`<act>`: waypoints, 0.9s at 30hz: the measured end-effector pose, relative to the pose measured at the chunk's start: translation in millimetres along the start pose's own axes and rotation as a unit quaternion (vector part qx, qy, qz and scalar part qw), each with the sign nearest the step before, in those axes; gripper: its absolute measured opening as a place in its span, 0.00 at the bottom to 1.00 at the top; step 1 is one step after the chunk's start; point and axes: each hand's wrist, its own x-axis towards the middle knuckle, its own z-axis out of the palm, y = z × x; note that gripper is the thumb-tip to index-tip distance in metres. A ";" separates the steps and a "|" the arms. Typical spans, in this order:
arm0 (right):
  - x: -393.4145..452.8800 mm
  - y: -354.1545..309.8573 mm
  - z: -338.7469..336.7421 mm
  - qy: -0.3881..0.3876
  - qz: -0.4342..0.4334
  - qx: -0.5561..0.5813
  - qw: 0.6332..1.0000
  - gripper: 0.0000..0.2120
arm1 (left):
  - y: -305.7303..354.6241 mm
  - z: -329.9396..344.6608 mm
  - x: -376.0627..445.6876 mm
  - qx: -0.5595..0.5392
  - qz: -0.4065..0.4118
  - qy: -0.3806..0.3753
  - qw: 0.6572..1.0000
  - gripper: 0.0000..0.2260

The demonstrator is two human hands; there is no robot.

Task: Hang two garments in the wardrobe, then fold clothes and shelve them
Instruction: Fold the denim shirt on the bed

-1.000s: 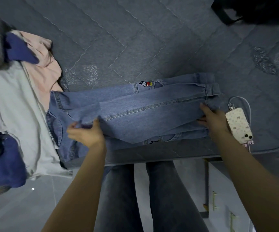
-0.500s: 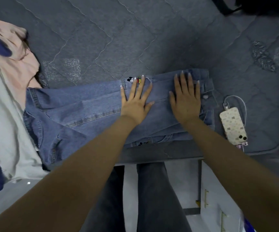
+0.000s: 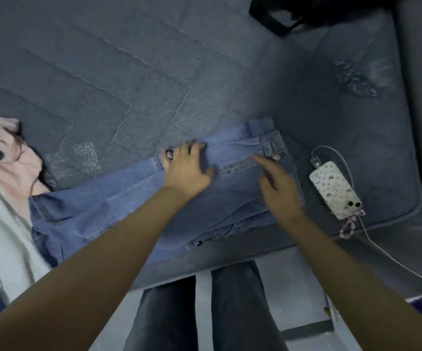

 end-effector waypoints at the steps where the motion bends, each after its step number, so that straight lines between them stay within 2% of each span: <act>1: -19.1 -0.5 -5.5 0.041 0.041 0.074 0.996 0.14 | 14.5 -10.4 6.9 -0.015 0.022 0.053 0.998 0.26; 2: -37.0 1.9 -8.8 0.080 0.086 0.145 0.982 0.11 | 30.5 -18.4 17.6 -0.021 0.046 0.079 0.996 0.23; 3: -52.2 7.3 -10.4 0.118 0.142 0.211 0.960 0.09 | 48.2 -24.5 31.1 -0.033 0.063 0.069 0.995 0.23; 5: -72.7 24.2 -11.5 0.179 0.282 0.287 0.898 0.06 | 83.4 -32.0 61.7 -0.086 0.053 -0.055 0.993 0.29; 6: -79.1 34.1 -10.8 0.188 0.361 0.304 0.861 0.04 | 97.8 -33.8 76.4 -0.110 0.042 -0.130 0.985 0.33; 8: -82.4 49.9 -9.5 0.159 0.475 0.354 0.790 0.09 | 116.3 -34.9 99.4 -0.128 0.033 -0.220 0.967 0.35; 10: -75.7 59.6 -7.8 0.124 0.472 0.445 0.751 0.14 | 121.2 -34.1 111.6 -0.133 0.036 -0.250 0.958 0.32; 13: -60.4 64.2 -4.1 0.108 0.399 0.514 0.751 0.32 | 117.8 -28.6 113.1 -0.138 0.060 -0.276 0.949 0.22; 15: -52.0 59.4 0.4 0.140 0.391 0.519 0.747 0.38 | 113.3 -25.3 111.0 -0.175 0.054 -0.275 0.944 0.31; 17: -47.6 55.2 6.1 0.196 0.387 0.510 0.743 0.36 | 111.0 -25.1 108.1 -0.202 0.053 -0.269 0.940 0.38; 18: -47.6 53.6 9.0 0.225 0.379 0.502 0.744 0.35 | 110.7 -26.6 106.1 -0.207 0.056 -0.269 0.939 0.37; 22: -60.9 31.4 18.7 0.303 0.306 0.464 0.774 0.25 | 103.8 -50.3 85.6 -0.227 0.100 -0.269 0.931 0.17; 25: -86.6 -3.1 26.3 0.334 0.233 0.416 0.813 0.20 | 85.0 -90.8 59.1 -0.243 0.151 -0.268 0.920 0.21; 27: -110.1 -35.1 37.6 0.335 0.163 0.395 0.840 0.22 | 62.4 -123.3 35.1 -0.248 0.186 -0.265 0.913 0.14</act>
